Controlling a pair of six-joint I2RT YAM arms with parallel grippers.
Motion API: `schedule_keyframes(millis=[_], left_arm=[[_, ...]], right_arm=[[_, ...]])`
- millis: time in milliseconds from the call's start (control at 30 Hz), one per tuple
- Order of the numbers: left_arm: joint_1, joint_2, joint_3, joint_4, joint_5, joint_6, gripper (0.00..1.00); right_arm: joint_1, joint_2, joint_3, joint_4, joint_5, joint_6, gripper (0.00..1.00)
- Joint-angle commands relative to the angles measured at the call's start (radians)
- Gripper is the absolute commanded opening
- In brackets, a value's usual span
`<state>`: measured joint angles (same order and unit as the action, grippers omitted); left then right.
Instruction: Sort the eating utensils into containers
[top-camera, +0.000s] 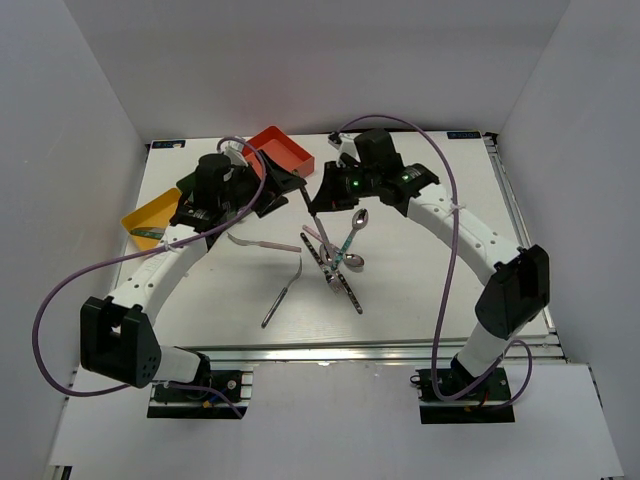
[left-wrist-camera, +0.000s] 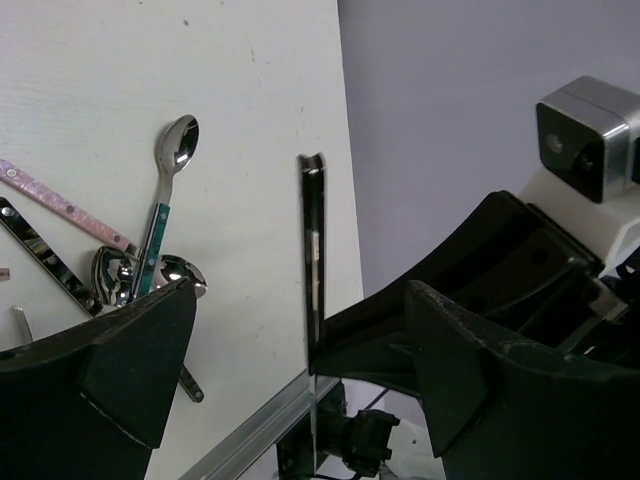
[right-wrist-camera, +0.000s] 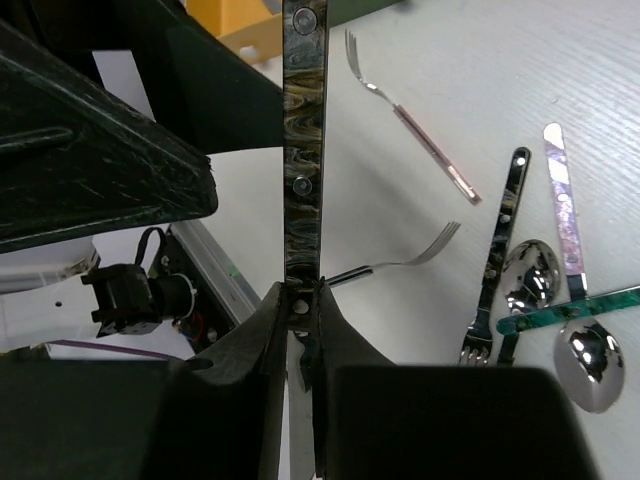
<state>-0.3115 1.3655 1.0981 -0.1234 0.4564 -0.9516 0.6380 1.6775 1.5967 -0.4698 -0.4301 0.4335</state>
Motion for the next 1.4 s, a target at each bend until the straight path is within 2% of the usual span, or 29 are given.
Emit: schedule_keyframes(millis=[0,67,100,200,233,333,367,400,467,500,533,567,600,633,700,733,833,933,1100,1233,1367], left_arm=[[-0.005,-0.008,-0.003,0.062,0.021,-0.026,0.93],[-0.005,0.001,0.0,0.031,0.021,-0.015,0.88],[-0.006,0.003,-0.006,0.025,0.022,-0.012,0.79],[-0.011,0.0,-0.024,0.025,0.025,-0.012,0.63],[-0.012,0.003,-0.03,0.021,0.027,-0.012,0.49],[-0.014,0.015,-0.03,0.001,0.033,-0.003,0.34],[-0.014,0.024,-0.029,-0.005,0.034,0.002,0.2],[-0.014,0.029,-0.023,-0.012,0.034,0.007,0.11],[-0.015,0.037,0.017,-0.057,0.016,0.03,0.0],[-0.014,0.037,0.041,-0.091,-0.002,0.072,0.0],[-0.009,0.038,0.075,-0.199,-0.098,0.101,0.0],[-0.002,0.044,0.156,-0.273,-0.169,0.126,0.0],[0.015,0.061,0.195,-0.351,-0.244,0.151,0.0],[0.075,0.076,0.23,-0.495,-0.369,0.151,0.0],[0.171,0.116,0.287,-0.673,-0.442,0.12,0.0],[0.287,0.125,0.295,-0.706,-0.482,0.116,0.0],[0.449,0.147,0.365,-0.749,-0.589,0.117,0.0],[0.535,0.208,0.475,-0.768,-0.718,0.111,0.0],[0.607,0.337,0.563,-0.742,-0.821,0.059,0.0],[0.661,0.418,0.589,-0.705,-0.806,0.024,0.0],[0.669,0.472,0.611,-0.694,-0.829,0.027,0.0]], right_arm=[[0.025,0.011,0.06,0.008,-0.045,0.011,0.0],[0.034,0.019,0.081,0.002,-0.045,0.013,0.0],[0.041,0.024,0.089,-0.004,-0.047,0.011,0.0],[0.057,0.031,0.114,-0.009,-0.053,0.013,0.0],[0.06,0.031,0.118,-0.006,-0.059,0.014,0.0],[0.066,0.028,0.126,0.01,-0.068,0.024,0.0],[0.068,0.025,0.124,0.02,-0.075,0.024,0.0],[0.066,0.024,0.12,0.022,-0.075,0.024,0.0],[0.066,0.019,0.117,0.022,-0.068,0.019,0.0],[0.063,0.014,0.108,0.017,-0.056,0.016,0.16],[0.061,-0.002,0.1,0.014,-0.008,0.02,0.36],[0.055,-0.013,0.091,0.004,0.022,0.027,0.6],[0.033,-0.025,0.063,0.0,0.046,0.033,0.88],[0.014,-0.036,0.049,-0.009,0.065,0.042,0.89],[-0.07,-0.065,0.02,-0.041,0.094,0.083,0.89],[-0.101,-0.076,-0.021,-0.046,0.09,0.097,0.89],[-0.201,-0.122,-0.098,-0.055,0.054,0.122,0.89],[-0.225,-0.156,-0.121,-0.101,0.069,0.085,0.89],[-0.225,-0.188,-0.179,-0.121,0.068,0.068,0.89],[-0.225,-0.211,-0.207,-0.127,0.056,0.065,0.89],[-0.227,-0.226,-0.219,-0.144,0.057,0.054,0.89]])
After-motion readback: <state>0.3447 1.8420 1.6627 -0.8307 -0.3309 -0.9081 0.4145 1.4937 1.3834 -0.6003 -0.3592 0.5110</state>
